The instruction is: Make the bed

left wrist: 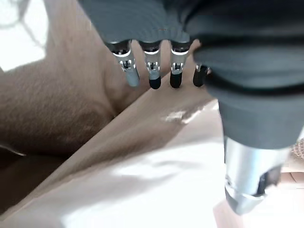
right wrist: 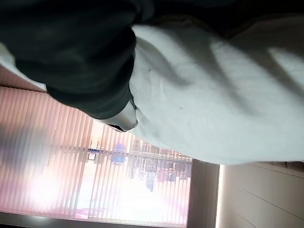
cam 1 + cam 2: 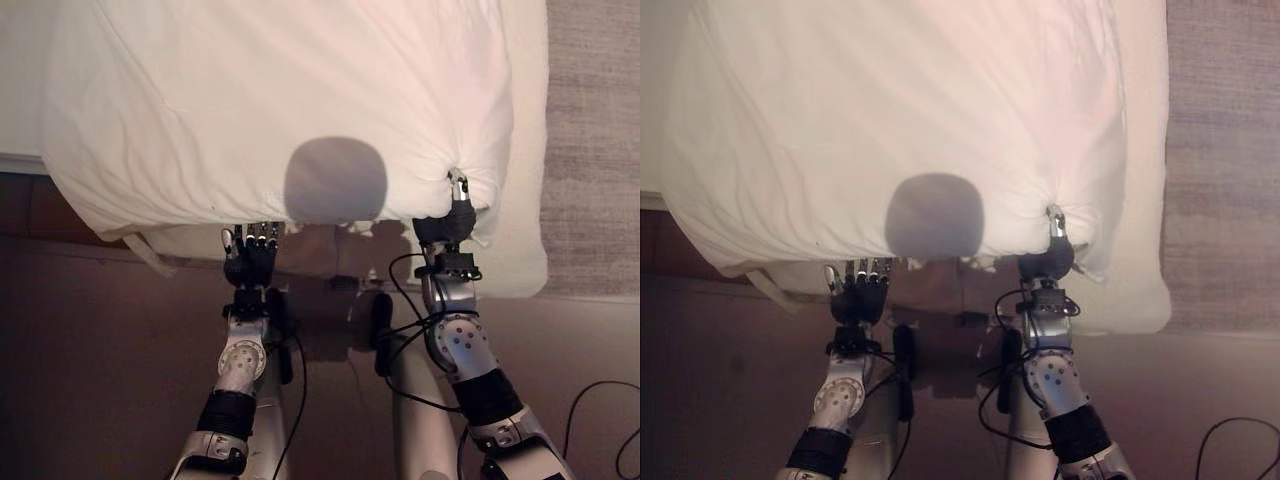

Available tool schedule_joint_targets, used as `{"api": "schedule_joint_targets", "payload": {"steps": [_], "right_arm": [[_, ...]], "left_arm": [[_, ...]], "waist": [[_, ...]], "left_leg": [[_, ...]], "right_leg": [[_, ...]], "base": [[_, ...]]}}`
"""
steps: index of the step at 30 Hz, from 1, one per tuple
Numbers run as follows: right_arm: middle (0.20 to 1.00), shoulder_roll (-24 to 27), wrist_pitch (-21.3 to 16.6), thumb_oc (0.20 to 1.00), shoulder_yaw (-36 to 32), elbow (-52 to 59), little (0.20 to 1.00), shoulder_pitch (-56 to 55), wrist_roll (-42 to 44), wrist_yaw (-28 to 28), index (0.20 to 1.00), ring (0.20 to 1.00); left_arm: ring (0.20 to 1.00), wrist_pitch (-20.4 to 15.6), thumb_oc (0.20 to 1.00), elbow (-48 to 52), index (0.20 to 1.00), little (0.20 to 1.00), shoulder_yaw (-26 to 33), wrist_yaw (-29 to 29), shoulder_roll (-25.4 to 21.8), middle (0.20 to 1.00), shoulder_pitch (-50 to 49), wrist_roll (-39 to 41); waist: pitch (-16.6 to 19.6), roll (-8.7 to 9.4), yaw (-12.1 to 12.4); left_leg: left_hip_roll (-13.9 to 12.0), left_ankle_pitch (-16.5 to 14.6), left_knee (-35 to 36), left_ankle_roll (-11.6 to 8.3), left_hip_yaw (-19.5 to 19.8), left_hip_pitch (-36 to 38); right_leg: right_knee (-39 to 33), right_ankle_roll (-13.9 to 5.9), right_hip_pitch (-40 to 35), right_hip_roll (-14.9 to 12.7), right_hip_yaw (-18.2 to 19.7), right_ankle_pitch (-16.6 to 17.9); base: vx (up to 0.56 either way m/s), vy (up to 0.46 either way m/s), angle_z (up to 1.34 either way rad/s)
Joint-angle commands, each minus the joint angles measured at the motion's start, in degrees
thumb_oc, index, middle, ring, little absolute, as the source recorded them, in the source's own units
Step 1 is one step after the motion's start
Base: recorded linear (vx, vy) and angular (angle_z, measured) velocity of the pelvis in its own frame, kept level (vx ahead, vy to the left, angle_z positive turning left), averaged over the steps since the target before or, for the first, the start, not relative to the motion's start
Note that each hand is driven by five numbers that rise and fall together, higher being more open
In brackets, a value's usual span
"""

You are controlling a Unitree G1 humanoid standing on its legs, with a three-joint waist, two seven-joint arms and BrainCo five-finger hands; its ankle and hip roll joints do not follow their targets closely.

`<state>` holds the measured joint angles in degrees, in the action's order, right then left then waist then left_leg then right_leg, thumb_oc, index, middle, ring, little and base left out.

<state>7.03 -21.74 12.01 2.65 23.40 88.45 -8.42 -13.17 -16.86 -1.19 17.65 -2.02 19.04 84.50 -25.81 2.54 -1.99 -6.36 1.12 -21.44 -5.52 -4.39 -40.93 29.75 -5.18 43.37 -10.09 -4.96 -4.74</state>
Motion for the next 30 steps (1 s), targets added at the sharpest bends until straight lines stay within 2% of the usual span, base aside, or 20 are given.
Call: {"api": "schedule_joint_targets", "payload": {"steps": [1, 11, 23, 28, 30], "right_arm": [[0.200, -1.04, -3.32, 0.200, -3.32, 9.11, 0.200, -3.63, -0.53, -6.58, 0.200, 0.200], [0.200, -1.47, -3.84, 0.200, -1.78, 8.79, 0.200, -3.19, -0.43, -5.45, 0.200, 0.200], [0.200, -1.19, -3.97, 0.200, -1.35, 10.01, 0.200, -3.66, -0.92, -4.72, 0.200, 0.200], [0.200, -0.92, -3.75, 0.200, -1.13, 10.23, 0.200, -3.48, -1.49, -4.16, 0.200, 0.200], [0.200, -0.55, -3.78, 0.200, -0.83, 10.11, 0.200, -3.19, -1.84, -3.16, 0.200, 0.200]], "left_arm": [[1.000, -1.51, 1.000, 2.59, 1.000, 1.000, -0.76, 1.62, 0.15, 1.000, 1.55, -1.51], [1.000, -4.78, 1.000, 4.04, 1.000, 1.000, 0.40, -1.10, -1.24, 1.000, 6.84, -2.17], [1.000, -7.17, 1.000, 14.59, 1.000, 1.000, 2.09, -0.38, -2.48, 1.000, 7.99, -4.19], [1.000, -8.78, 1.000, 15.35, 1.000, 1.000, 3.09, -2.59, -3.67, 1.000, 8.59, -5.34], [1.000, -11.16, 1.000, 14.26, 1.000, 1.000, 3.84, -7.21, -4.76, 1.000, 9.14, -6.28]], "waist": [[4.70, 0.50, -0.79], [5.56, 0.73, -1.56], [5.75, 0.44, -1.30], [5.74, 0.07, -1.31], [5.78, -0.20, -1.42]], "left_leg": [[4.35, -3.73, -1.49, 4.47, -1.05, -2.06], [3.94, -3.90, -1.59, 4.33, -1.54, -2.05], [4.08, -4.01, -1.93, 4.29, -1.40, -2.21], [4.06, -3.95, -1.96, 4.26, -1.33, -2.30], [4.06, -3.98, -2.09, 4.28, -1.36, -2.15]], "right_leg": [[-5.39, -0.25, 0.98, 4.68, -3.02, 3.11], [-5.57, -0.29, 1.06, 4.87, -2.66, 3.21], [-4.97, -0.08, 1.29, 5.05, -2.67, 2.96], [-5.14, -0.04, 1.23, 5.03, -2.64, 2.92], [-4.88, 0.04, 1.21, 5.01, -2.64, 2.79]], "base": [[0.00, 0.000, 0.00], [0.00, 0.000, 0.00], [0.00, 0.000, 0.00], [0.00, 0.000, 0.00], [0.00, 0.000, 0.00]]}}
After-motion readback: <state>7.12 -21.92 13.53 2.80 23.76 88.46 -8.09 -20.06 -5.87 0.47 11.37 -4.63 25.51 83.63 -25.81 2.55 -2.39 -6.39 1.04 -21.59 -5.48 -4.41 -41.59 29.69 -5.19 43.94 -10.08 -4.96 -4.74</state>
